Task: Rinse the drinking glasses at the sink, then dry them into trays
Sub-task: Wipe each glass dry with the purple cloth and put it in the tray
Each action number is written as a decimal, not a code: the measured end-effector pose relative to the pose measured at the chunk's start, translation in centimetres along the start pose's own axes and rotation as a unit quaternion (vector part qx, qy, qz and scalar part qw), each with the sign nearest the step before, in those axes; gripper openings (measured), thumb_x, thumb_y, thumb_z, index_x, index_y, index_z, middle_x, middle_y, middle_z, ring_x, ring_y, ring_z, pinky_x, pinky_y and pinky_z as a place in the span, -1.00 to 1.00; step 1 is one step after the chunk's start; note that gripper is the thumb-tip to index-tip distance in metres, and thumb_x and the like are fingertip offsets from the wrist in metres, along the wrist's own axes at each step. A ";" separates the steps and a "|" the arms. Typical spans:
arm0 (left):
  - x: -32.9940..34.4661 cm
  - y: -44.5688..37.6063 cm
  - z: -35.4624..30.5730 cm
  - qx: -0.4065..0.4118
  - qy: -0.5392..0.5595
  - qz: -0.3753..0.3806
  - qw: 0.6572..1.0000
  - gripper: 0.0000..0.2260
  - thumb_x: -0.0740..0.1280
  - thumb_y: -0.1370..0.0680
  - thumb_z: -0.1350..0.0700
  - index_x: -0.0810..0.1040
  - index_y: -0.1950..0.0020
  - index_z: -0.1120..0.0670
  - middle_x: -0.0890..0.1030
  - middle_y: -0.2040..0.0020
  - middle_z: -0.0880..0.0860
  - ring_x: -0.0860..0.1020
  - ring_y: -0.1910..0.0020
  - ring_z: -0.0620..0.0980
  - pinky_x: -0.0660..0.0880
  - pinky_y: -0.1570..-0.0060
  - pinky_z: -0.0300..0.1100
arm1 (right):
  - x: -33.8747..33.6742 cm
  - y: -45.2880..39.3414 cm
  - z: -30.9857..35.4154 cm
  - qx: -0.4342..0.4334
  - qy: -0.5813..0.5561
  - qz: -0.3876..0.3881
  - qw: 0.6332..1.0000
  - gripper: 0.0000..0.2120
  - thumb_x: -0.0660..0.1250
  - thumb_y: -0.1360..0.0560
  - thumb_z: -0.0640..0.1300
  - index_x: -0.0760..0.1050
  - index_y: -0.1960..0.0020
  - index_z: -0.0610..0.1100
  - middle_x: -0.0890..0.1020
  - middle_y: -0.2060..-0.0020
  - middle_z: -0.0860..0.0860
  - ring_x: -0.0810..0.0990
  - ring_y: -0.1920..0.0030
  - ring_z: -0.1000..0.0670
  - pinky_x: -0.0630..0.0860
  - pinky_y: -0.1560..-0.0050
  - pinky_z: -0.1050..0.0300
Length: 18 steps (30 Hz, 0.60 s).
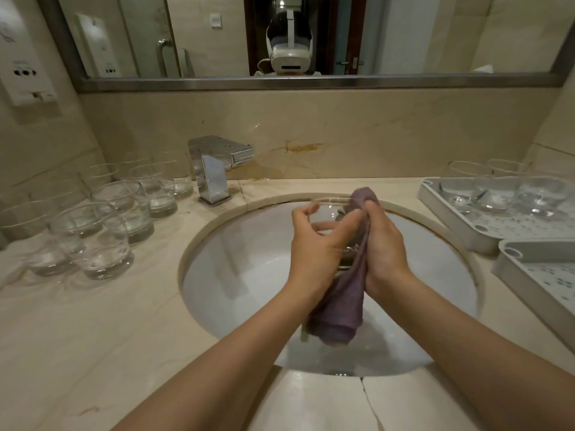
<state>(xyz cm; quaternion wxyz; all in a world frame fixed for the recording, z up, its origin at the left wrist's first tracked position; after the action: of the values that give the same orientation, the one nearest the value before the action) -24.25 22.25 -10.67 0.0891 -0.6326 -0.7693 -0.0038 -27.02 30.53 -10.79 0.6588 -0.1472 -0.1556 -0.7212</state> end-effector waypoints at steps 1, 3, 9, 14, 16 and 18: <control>-0.2 -0.2 0.0 0.011 -0.012 0.022 1.000 -0.41 0.52 -0.38 -0.06 0.29 -0.30 -0.04 0.58 -0.03 0.05 0.62 0.11 -0.13 0.50 0.22 -0.39 | -0.1 0.1 0.1 0.040 -0.022 0.000 0.999 -0.71 0.26 -0.56 0.04 0.55 -0.07 -0.17 0.69 0.08 -0.21 0.66 0.01 -0.23 0.55 -0.15 -0.21; -0.5 -0.5 -0.4 0.010 -0.041 0.064 0.997 -0.32 0.50 -0.28 -0.10 0.27 -0.31 -0.07 0.54 -0.13 0.07 0.58 0.00 -0.13 0.44 0.19 -0.42 | -0.3 0.3 0.1 0.075 -0.042 -0.004 0.996 -0.74 0.31 -0.52 0.05 0.55 0.00 -0.15 0.69 0.22 -0.11 0.65 0.15 -0.15 0.64 0.11 -0.05; -1.6 -0.9 -0.6 0.029 -0.067 0.009 0.997 -0.40 0.45 -0.44 -0.11 0.11 -0.27 -0.09 0.46 -0.06 0.07 0.52 0.03 -0.04 0.51 0.16 -0.33 | 0.1 0.5 0.7 0.009 0.017 -0.027 0.999 -0.70 0.23 -0.60 0.00 0.52 -0.24 -0.12 0.65 -0.04 -0.06 0.62 0.08 0.01 0.55 0.16 0.15; -1.8 -1.6 -0.2 -0.028 0.059 -0.049 0.997 -0.63 0.15 -0.61 -0.14 0.27 -0.28 0.08 0.57 -0.04 0.05 0.59 0.14 -0.11 0.50 0.42 -0.37 | 1.0 2.4 0.7 -0.271 0.229 0.048 0.934 -0.59 0.32 -0.56 -0.09 0.40 -0.39 0.05 0.52 -0.17 0.13 0.46 -0.15 0.34 0.35 -0.18 0.44; -1.6 -1.6 0.1 -0.024 0.082 -0.072 0.994 -0.44 0.15 -0.53 -0.28 0.35 -0.30 0.14 0.60 -0.12 0.17 0.64 0.05 0.03 0.56 0.34 -0.27 | 1.3 2.6 -0.8 -0.378 0.317 0.044 0.869 -0.53 0.33 -0.53 -0.02 0.36 -0.41 0.08 0.46 -0.19 0.05 0.43 -0.17 0.27 0.37 -0.24 0.35; -1.6 -1.2 0.1 -0.012 0.069 -0.077 0.995 -0.21 0.19 -0.36 -0.44 0.39 -0.32 0.15 0.61 -0.14 0.19 0.65 -0.03 0.07 0.63 0.18 -0.12 | 1.4 2.5 -1.7 -0.420 0.339 0.044 0.841 -0.52 0.28 -0.49 0.07 0.34 -0.40 0.12 0.43 -0.21 0.02 0.44 -0.22 0.10 0.43 -0.27 0.15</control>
<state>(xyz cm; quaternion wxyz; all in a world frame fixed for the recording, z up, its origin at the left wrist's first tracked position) -25.17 20.49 -10.85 0.1334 -0.5704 -0.8079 -0.0637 -24.67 28.32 -11.70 0.5764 -0.1629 0.4015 -0.6928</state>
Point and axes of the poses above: each hand's wrist, its own y-axis away from the middle knuckle, its own x-axis out of the palm, z = x × y, the point moved 1 cm from there along -y, towards the middle knuckle
